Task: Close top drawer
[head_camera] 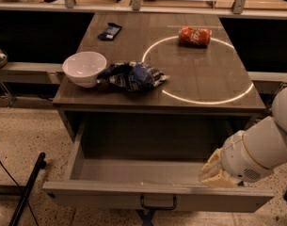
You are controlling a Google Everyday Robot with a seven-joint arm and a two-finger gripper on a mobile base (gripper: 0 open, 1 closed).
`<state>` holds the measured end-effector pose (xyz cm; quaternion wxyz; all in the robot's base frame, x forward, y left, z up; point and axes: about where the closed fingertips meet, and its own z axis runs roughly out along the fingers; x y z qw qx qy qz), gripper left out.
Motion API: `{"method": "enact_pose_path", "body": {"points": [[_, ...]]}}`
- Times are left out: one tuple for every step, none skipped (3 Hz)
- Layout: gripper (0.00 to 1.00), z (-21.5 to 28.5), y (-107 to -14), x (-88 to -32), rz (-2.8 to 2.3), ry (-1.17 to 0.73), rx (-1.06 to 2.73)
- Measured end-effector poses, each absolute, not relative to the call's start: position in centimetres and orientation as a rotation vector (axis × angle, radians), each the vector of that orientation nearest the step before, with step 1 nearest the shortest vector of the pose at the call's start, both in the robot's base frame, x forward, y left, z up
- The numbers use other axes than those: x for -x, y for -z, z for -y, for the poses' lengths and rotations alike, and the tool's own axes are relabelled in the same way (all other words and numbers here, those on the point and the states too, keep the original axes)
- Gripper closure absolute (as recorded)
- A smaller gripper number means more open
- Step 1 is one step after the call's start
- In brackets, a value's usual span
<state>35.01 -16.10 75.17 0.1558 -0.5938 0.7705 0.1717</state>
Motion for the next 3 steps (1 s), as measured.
{"method": "enact_pose_path", "body": {"points": [[0.87, 15.9, -73.8, -35.3, -2.195, -0.513, 1.692], [0.86, 17.3, -72.4, -33.8, -2.168, -0.542, 1.681], [0.86, 17.8, -72.5, -32.9, -2.156, -0.545, 1.7]]}}
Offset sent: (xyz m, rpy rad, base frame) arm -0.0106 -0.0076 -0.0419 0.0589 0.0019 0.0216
